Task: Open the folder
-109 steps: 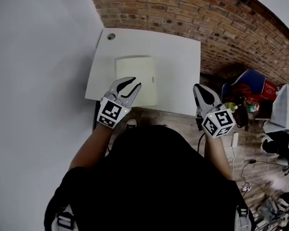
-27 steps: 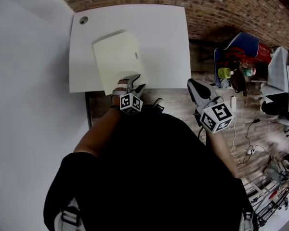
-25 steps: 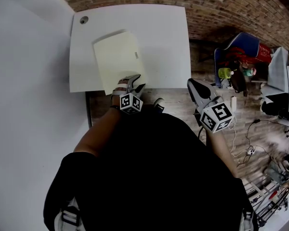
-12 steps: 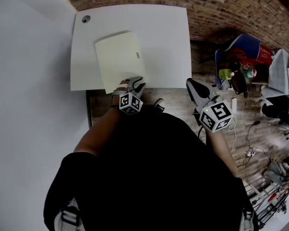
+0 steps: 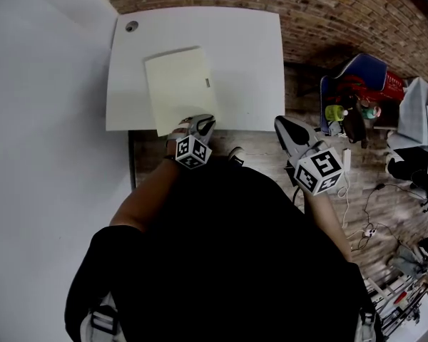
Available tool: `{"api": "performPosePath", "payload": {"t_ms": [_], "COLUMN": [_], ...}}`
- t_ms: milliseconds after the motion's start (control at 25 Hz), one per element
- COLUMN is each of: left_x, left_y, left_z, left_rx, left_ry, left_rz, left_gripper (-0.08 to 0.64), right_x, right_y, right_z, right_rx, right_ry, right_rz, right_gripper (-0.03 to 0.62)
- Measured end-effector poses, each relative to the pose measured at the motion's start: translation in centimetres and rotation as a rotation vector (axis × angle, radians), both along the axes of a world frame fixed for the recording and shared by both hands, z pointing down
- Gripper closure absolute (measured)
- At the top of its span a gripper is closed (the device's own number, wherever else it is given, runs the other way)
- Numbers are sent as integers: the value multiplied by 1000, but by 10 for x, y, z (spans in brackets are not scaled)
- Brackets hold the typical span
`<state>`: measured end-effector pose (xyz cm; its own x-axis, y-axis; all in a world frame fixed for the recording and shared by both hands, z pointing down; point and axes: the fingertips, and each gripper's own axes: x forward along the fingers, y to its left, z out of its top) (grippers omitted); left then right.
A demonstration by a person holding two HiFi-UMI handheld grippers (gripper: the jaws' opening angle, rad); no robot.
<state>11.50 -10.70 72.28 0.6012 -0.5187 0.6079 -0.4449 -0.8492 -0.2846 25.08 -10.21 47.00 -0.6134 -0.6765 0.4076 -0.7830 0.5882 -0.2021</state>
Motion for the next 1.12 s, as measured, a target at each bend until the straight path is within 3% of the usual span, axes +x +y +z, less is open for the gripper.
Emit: {"api": "performPosePath", "payload": {"t_ms": [480, 1120], "left_x": [-13, -50], "left_y": [-5, -4], "left_z": [-25, -77], "left_rx": [-22, 24], "left_ry": [81, 197], "left_rz": [-103, -263], "left_gripper": [535, 546], "right_x": [-22, -63], "right_y": [-2, -10], "right_z": [5, 5], "right_rx": [6, 16], "right_ry": [-11, -41], "right_rz": [-76, -211], "right_gripper": [591, 591]}}
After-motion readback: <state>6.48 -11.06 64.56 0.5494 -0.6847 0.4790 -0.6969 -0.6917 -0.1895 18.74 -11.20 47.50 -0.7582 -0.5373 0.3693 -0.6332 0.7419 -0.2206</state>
